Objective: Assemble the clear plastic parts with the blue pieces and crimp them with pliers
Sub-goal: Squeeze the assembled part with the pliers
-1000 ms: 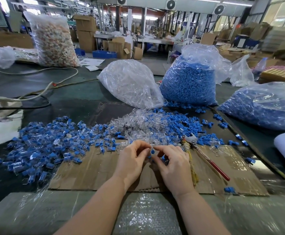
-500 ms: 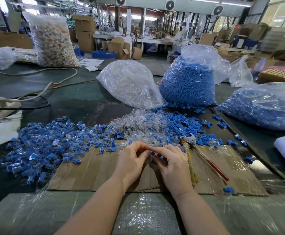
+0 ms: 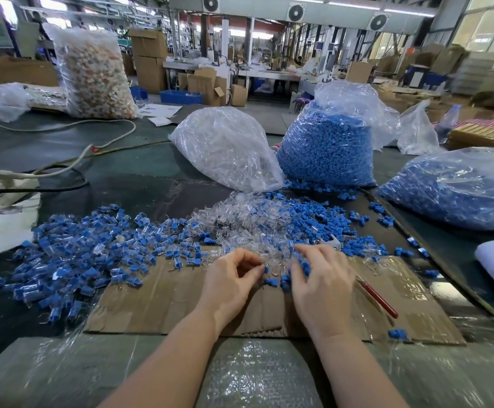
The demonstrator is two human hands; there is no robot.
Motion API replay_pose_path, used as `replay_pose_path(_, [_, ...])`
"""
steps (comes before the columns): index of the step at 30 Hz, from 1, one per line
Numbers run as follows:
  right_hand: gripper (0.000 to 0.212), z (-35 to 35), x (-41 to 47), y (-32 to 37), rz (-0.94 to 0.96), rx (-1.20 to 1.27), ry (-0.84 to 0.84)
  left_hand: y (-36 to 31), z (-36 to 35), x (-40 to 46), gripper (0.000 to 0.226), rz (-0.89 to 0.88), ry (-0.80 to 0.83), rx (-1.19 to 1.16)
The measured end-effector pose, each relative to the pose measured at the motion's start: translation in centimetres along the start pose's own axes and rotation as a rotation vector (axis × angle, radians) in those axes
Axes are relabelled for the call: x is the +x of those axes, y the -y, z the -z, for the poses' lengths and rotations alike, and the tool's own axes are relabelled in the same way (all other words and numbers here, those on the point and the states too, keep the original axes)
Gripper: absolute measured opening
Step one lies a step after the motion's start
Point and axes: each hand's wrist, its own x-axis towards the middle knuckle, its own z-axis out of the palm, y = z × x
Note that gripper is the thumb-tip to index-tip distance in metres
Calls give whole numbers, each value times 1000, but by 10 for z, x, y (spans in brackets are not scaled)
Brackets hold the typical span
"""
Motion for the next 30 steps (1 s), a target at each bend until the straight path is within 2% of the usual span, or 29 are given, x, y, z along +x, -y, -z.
replay_pose_path(2, [23, 8, 7, -5, -172, -165, 60, 1, 0, 0, 19, 8, 1, -3])
replay_pose_path(4, [28, 17, 15, -13, -305, -398, 225, 1, 1, 0, 19, 14, 3, 1])
replay_pose_path(6, [38, 27, 22, -19, -407, -519, 416, 1, 1, 0, 18, 14, 6, 7])
replay_pose_path(9, [55, 33, 27, -25, -490, -482, 616, 2, 0, 0, 17, 16, 4, 7])
replay_pose_path(12, [72, 32, 29, -24, -509, -462, 717, 1, 0, -1, 15, 19, 9, 13])
replay_pose_path(15, [72, 29, 31, -22, -525, -491, 729, 1, 1, -1, 14, 20, 16, 19])
replay_pose_path(20, [43, 27, 33, -22, -520, -477, 650, 0, 2, -2, 15, 21, 17, 7])
replay_pose_path(23, [23, 32, 35, -29, -381, -452, 551, 0, 2, 0, 16, 27, 18, -4])
replay_pose_path(25, [19, 33, 37, -35, -246, -458, 481, 0, 2, 0, 14, 55, 13, -54])
replay_pose_path(30, [11, 36, 32, -30, -213, -486, 501, -1, 4, -1, 8, 109, -8, -171])
